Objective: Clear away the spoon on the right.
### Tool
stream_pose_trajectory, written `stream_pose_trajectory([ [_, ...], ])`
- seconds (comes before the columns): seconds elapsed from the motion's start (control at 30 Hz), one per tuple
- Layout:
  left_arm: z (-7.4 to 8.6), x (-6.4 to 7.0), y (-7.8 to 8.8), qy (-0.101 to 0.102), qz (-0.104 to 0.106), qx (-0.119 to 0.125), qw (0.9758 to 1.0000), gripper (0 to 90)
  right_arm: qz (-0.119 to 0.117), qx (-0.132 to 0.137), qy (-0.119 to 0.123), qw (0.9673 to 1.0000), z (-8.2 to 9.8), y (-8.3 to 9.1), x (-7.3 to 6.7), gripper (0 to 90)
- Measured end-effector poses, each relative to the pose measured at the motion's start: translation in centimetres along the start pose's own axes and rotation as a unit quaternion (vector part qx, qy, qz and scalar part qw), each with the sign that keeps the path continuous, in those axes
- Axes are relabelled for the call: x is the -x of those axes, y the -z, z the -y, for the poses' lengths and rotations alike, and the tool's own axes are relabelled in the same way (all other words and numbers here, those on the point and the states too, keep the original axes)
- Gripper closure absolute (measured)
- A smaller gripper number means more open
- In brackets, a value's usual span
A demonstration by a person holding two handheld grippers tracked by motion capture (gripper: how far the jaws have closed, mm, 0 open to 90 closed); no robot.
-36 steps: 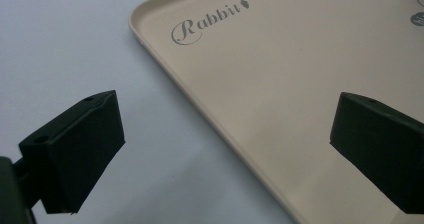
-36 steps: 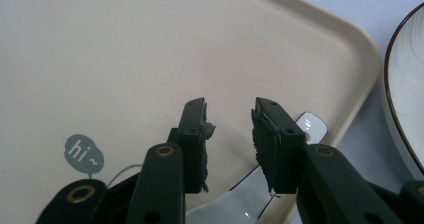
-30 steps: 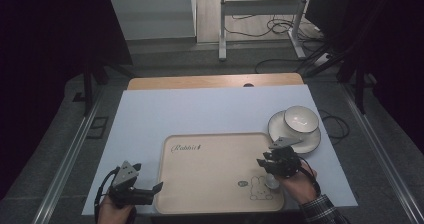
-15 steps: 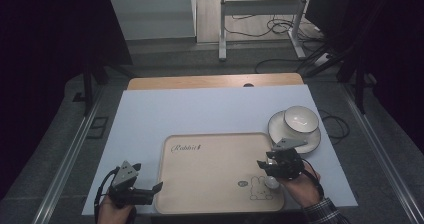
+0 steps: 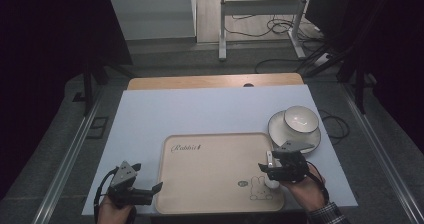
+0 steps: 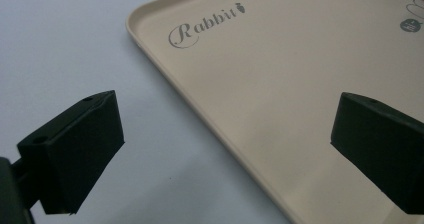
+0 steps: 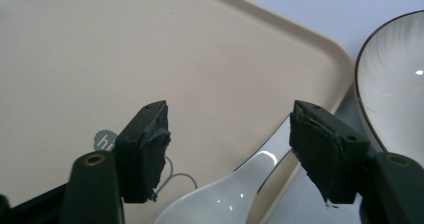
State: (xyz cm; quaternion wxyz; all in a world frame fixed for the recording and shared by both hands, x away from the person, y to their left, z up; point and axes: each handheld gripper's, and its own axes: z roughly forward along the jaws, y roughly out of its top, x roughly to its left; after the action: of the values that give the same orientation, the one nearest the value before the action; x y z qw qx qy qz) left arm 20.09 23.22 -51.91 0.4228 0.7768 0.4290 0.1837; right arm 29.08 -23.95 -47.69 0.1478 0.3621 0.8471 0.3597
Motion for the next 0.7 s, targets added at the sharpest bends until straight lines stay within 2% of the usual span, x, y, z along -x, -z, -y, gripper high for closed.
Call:
stream_pose_trajectory([
  [0.37,0.0,0.2,-0.1,-0.009,0.005,-0.003,0.9999,0.0,0.004,0.02,0.005,0.9998,0.3,1.1,-0.3,18.8],
  [0.7,0.0,0.1,0.0,-0.008,0.005,-0.003,0.9999,0.0,0.006,0.036,0.004,0.9993,0.7,2.0,-0.2,13.4],
])
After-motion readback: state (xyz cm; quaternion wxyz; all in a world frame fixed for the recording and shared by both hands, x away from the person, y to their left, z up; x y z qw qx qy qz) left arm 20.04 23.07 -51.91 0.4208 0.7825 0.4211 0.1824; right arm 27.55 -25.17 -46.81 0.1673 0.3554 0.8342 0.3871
